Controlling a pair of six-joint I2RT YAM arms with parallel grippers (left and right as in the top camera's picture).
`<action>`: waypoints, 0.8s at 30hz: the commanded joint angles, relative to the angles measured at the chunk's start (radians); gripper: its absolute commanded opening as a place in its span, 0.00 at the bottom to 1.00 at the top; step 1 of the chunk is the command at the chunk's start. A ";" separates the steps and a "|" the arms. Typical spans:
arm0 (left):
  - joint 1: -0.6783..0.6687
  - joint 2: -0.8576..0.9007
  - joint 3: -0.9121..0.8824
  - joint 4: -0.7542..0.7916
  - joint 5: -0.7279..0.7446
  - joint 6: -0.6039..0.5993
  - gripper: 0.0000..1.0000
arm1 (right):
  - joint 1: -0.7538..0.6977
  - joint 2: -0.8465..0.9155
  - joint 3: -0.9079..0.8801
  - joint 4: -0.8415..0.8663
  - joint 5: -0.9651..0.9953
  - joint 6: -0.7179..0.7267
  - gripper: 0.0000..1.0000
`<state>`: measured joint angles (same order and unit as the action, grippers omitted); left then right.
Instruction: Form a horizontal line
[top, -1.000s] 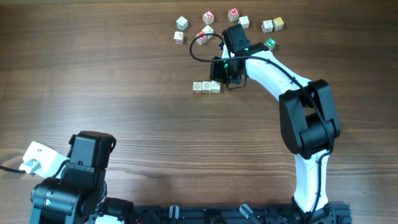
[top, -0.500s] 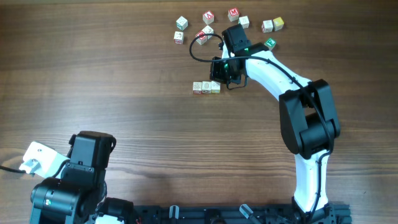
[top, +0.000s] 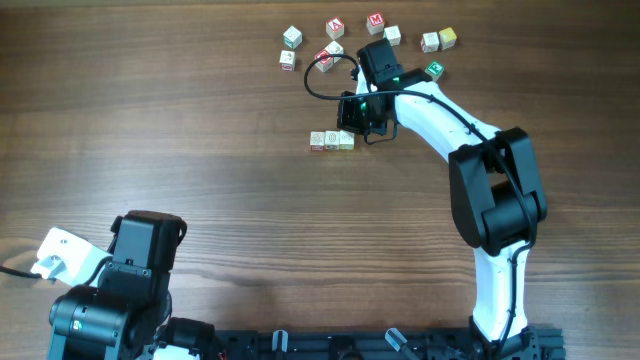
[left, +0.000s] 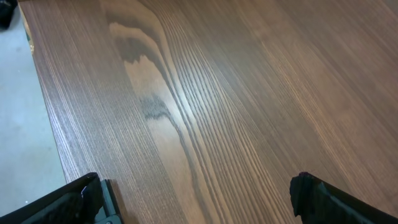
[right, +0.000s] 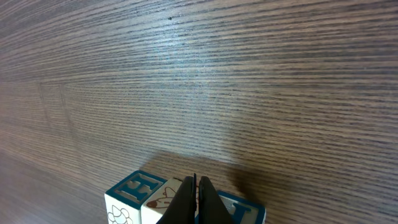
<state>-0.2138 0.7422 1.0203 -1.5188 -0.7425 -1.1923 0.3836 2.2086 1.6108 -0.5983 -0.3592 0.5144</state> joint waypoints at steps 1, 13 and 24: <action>0.008 -0.003 -0.002 -0.001 -0.006 -0.020 1.00 | 0.006 0.000 0.020 0.021 0.011 0.005 0.05; 0.008 -0.003 -0.002 -0.001 -0.006 -0.020 1.00 | 0.006 0.000 0.020 0.156 -0.215 -0.076 0.05; 0.008 -0.003 -0.002 -0.001 -0.006 -0.020 1.00 | 0.081 0.000 0.023 0.194 -0.313 -0.151 0.05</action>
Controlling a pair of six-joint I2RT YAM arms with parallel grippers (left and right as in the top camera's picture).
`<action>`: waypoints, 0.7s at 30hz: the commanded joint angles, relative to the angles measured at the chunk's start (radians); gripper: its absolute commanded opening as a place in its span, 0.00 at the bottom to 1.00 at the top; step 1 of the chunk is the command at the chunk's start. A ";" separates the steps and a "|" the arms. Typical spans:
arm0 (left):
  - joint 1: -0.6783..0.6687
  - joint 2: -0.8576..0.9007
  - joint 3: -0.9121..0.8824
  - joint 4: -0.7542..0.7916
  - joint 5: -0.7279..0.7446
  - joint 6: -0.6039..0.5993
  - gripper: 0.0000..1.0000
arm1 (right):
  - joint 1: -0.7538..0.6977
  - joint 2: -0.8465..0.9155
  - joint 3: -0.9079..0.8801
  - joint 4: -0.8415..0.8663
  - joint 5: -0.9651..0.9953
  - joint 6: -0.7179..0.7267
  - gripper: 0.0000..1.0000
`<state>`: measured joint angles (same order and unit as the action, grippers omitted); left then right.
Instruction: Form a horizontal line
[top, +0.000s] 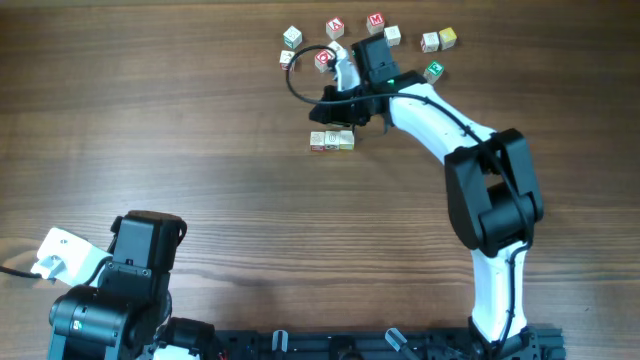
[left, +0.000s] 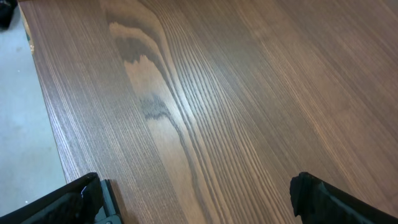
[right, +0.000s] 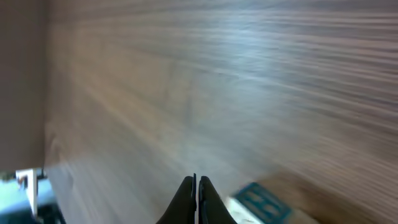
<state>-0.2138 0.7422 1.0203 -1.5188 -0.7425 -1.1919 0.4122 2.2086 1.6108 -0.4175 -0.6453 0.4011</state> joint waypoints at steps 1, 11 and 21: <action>0.008 -0.003 -0.002 -0.001 -0.006 -0.021 1.00 | 0.067 0.000 0.035 0.001 0.007 -0.039 0.05; 0.008 -0.003 -0.002 -0.001 -0.006 -0.021 1.00 | 0.193 -0.005 0.137 -0.158 0.279 -0.164 0.05; 0.008 -0.003 -0.002 -0.001 -0.006 -0.021 1.00 | 0.337 -0.010 0.182 -0.438 0.621 -0.191 0.05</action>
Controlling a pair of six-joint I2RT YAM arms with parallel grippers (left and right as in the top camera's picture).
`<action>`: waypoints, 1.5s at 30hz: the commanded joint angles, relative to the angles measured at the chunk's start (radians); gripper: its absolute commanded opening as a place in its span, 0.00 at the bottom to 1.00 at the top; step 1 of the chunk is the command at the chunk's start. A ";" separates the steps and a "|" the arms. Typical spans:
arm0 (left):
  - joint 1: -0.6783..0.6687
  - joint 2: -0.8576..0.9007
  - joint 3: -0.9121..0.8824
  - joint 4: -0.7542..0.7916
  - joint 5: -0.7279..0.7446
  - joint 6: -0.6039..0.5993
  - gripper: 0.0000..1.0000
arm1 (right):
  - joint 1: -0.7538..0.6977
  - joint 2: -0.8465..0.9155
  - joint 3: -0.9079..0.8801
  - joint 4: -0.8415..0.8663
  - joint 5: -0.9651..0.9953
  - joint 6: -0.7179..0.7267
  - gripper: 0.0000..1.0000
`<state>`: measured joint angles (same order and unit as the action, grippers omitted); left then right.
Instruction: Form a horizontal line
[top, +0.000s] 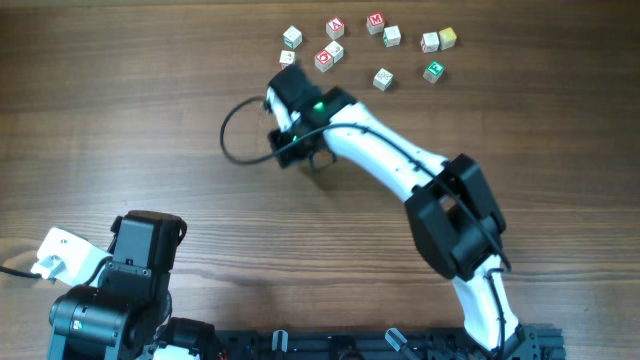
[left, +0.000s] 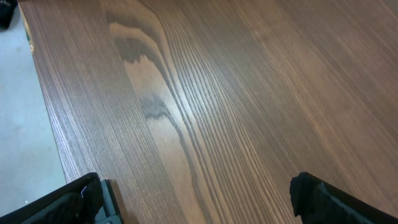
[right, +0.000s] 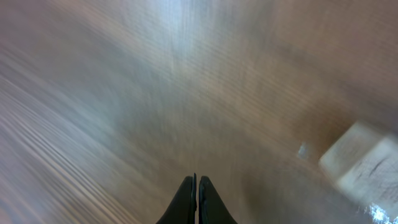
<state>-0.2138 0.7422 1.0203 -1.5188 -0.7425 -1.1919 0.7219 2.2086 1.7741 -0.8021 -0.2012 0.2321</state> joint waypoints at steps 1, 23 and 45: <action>0.008 -0.003 -0.002 -0.001 -0.006 -0.021 1.00 | 0.031 -0.009 0.018 -0.076 0.186 -0.021 0.05; 0.008 -0.003 -0.002 -0.001 -0.006 -0.021 1.00 | -0.035 0.026 -0.001 -0.126 0.223 0.142 0.05; 0.008 -0.003 -0.002 -0.001 -0.006 -0.021 1.00 | -0.069 0.027 -0.068 -0.060 0.206 0.164 0.05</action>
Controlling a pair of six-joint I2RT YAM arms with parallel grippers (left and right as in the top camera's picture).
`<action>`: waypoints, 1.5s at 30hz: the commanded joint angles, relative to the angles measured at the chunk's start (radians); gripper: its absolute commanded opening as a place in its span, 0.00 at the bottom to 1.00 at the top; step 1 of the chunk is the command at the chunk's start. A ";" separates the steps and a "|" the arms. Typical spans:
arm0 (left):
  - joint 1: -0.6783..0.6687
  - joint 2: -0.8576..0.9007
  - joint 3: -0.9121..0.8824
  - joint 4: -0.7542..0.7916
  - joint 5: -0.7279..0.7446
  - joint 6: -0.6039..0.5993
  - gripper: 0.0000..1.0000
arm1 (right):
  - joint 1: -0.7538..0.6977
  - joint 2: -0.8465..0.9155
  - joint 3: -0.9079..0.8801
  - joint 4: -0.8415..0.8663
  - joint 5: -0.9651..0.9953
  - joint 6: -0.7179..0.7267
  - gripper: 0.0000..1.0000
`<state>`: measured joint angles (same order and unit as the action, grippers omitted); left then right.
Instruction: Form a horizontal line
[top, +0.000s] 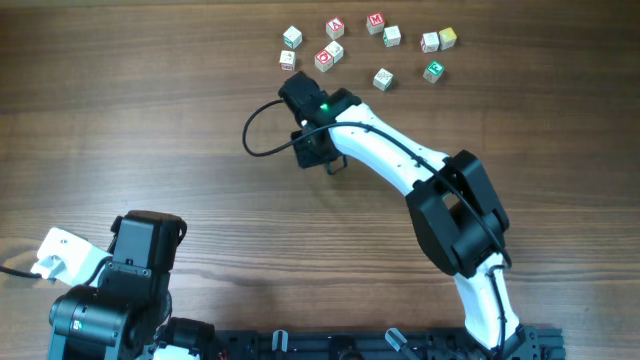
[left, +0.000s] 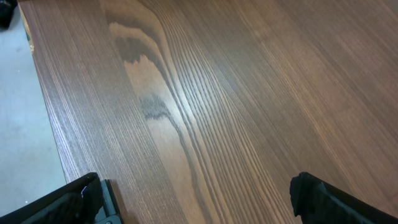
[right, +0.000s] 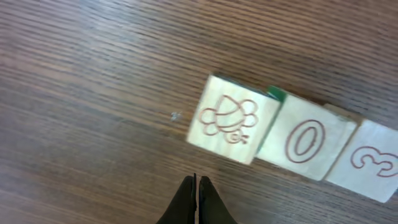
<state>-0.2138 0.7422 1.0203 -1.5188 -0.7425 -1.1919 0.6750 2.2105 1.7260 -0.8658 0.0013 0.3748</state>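
Note:
Three pale wooden blocks lie side by side in the right wrist view: a bee block (right: 234, 119), a "0" block (right: 308, 142) and a "3" block (right: 373, 158). The bee block is turned a little against the other two. My right gripper (right: 196, 186) is shut and empty, its tips just short of the bee block. In the overhead view the right gripper (top: 318, 150) covers this row. Several loose letter blocks (top: 326, 58) lie scattered at the far edge. My left gripper (left: 199, 208) is open over bare wood, far from all blocks.
The table (top: 150, 120) is dark brown wood. Its left edge (left: 43, 112) shows in the left wrist view, with grey floor beyond. A black cable (top: 262, 130) loops off the right wrist. The left arm base (top: 130, 290) sits at the near left corner.
My right gripper, still shut, has moved a little to the right and now sits over the row. Its view, blurred before, now shows three blocks in line. The left arm is unchanged.
The shut right gripper stood just right of a row of three blocks. It was then above the row's far side, then left of the row, and is now over it. The far loose blocks kept their places. The left arm stayed still throughout.

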 joint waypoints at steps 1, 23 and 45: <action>0.008 -0.003 -0.002 -0.001 -0.006 -0.021 1.00 | -0.029 0.025 -0.020 0.005 -0.008 0.021 0.05; 0.008 -0.003 -0.002 -0.001 -0.006 -0.021 1.00 | -0.033 0.025 -0.027 0.013 -0.077 -0.007 0.05; 0.008 -0.003 -0.002 -0.001 -0.006 -0.021 1.00 | -0.033 0.032 -0.033 0.035 -0.079 0.001 0.05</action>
<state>-0.2138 0.7422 1.0203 -1.5188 -0.7425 -1.1919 0.6395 2.2120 1.7058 -0.8383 -0.0635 0.3775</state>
